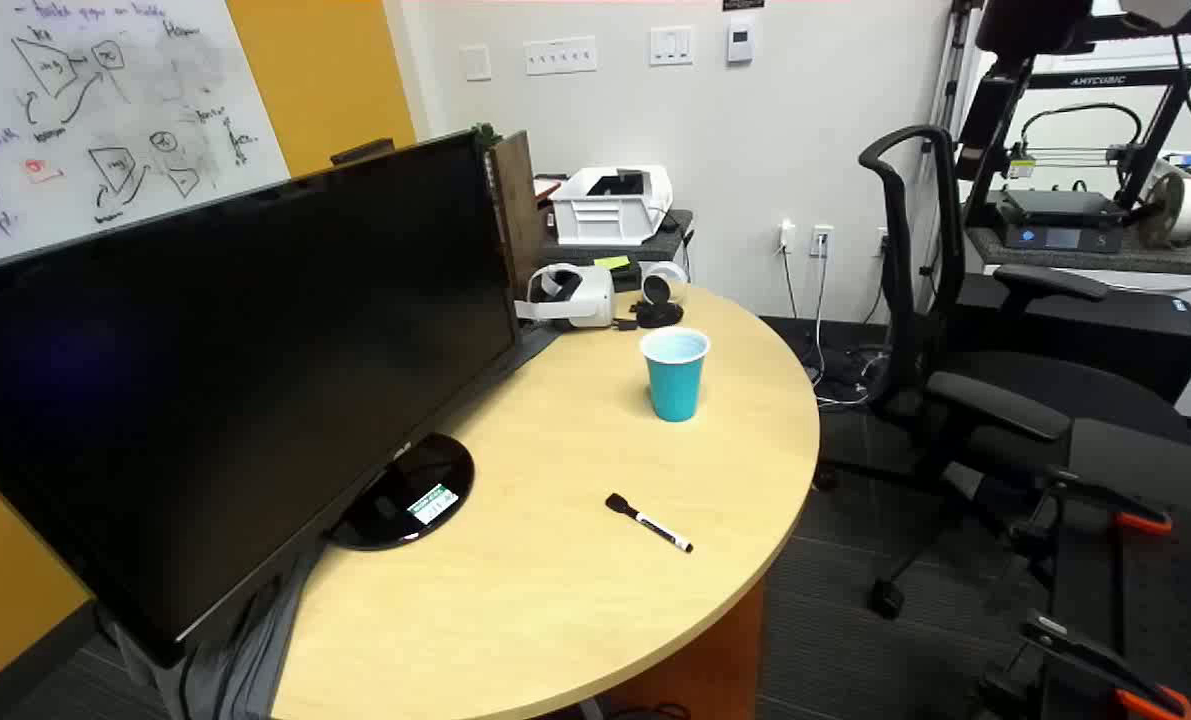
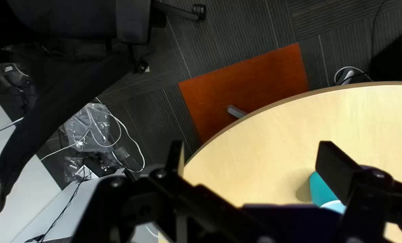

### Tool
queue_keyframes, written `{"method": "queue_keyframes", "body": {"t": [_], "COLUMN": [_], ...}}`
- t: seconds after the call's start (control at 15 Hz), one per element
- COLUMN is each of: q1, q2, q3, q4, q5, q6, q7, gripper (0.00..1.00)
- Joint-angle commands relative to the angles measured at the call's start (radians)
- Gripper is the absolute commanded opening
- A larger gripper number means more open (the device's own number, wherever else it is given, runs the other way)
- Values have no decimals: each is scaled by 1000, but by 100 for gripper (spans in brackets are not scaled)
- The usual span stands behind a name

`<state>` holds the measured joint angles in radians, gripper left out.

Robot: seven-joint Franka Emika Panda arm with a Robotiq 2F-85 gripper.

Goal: Put the marker inside the light blue cup

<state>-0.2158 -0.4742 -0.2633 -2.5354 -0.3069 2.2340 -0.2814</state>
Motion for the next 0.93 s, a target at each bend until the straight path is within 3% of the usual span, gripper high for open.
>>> {"method": "queue_keyframes", "body": {"t": [0.0,0.53,0.87], "q1": [-7,-3,32], "q2": [1,-7,-9], "q3": [7,17,80], "q4": [1,-3,-7], "q5": [5,0,-1], "q6": [-2,4,42], "q7": [-3,3,36], "gripper": [100,100,100]}}
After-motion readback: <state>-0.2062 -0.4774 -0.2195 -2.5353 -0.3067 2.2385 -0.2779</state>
